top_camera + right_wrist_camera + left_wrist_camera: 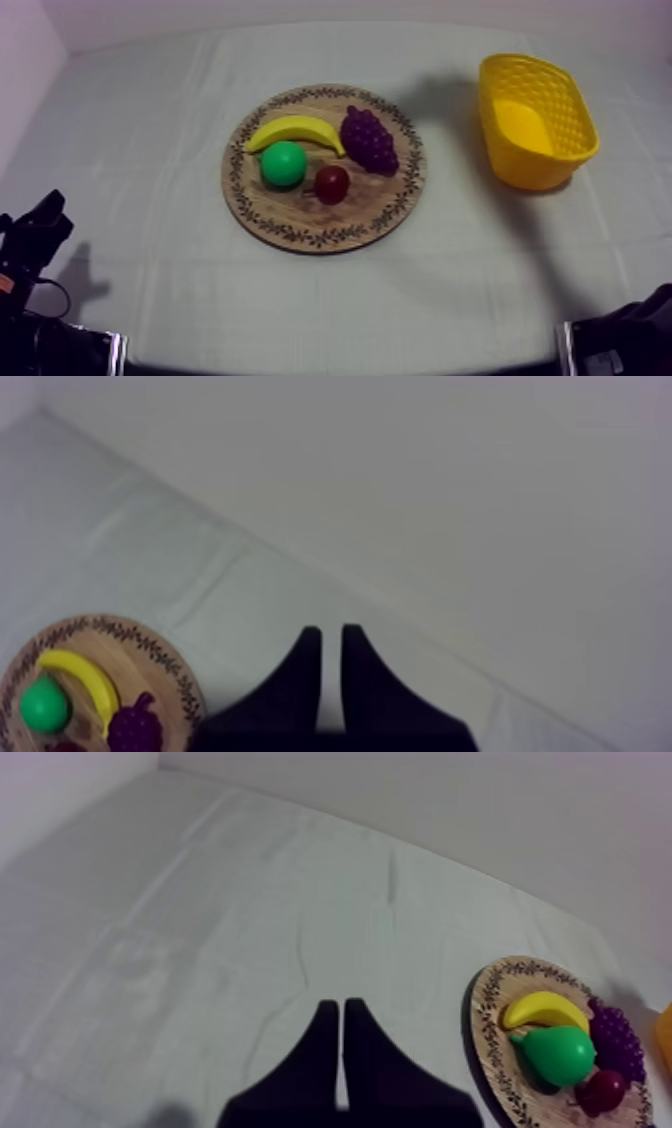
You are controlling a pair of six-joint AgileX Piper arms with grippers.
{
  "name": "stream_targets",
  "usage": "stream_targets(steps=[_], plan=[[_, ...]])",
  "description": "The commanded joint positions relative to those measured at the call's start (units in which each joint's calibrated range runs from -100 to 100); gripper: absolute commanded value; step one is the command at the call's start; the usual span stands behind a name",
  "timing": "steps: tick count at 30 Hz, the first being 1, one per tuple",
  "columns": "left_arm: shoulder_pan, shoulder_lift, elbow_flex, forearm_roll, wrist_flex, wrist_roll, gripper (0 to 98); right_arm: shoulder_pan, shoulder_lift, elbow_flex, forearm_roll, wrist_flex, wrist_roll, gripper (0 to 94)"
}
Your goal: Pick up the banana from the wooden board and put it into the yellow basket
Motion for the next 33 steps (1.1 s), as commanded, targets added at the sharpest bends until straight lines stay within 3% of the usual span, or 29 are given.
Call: stream_targets(steps=[1,8,11,16,33], plan=[[0.0,-0.01,0.03,-0.02,0.0,-0.03,0.1,-1.77,4.68,-0.35,-0.25,0.0,2.99,7.8],[0.0,-0.01,0.03,-0.02,0.0,-0.01,0.1,-7.06,6.58,6.5,-1.41,0.1,11.59,8.6],[0.0,-0.01,0.03,-0.02,0.0,-0.01,0.1,-9.42,5.85,9.83,-1.09,0.89,13.52,9.4],[0.0,-0.01,0.03,-0.02,0.0,-0.01,0.1,-13.15,5.82,13.26,1.06,2.04,13.27,10.4],[0.0,-0.01,0.03,-0.02,0.0,-0.01,0.1,-16.59,12.83,12.87,2.87,-0.27,10.05,13.8]])
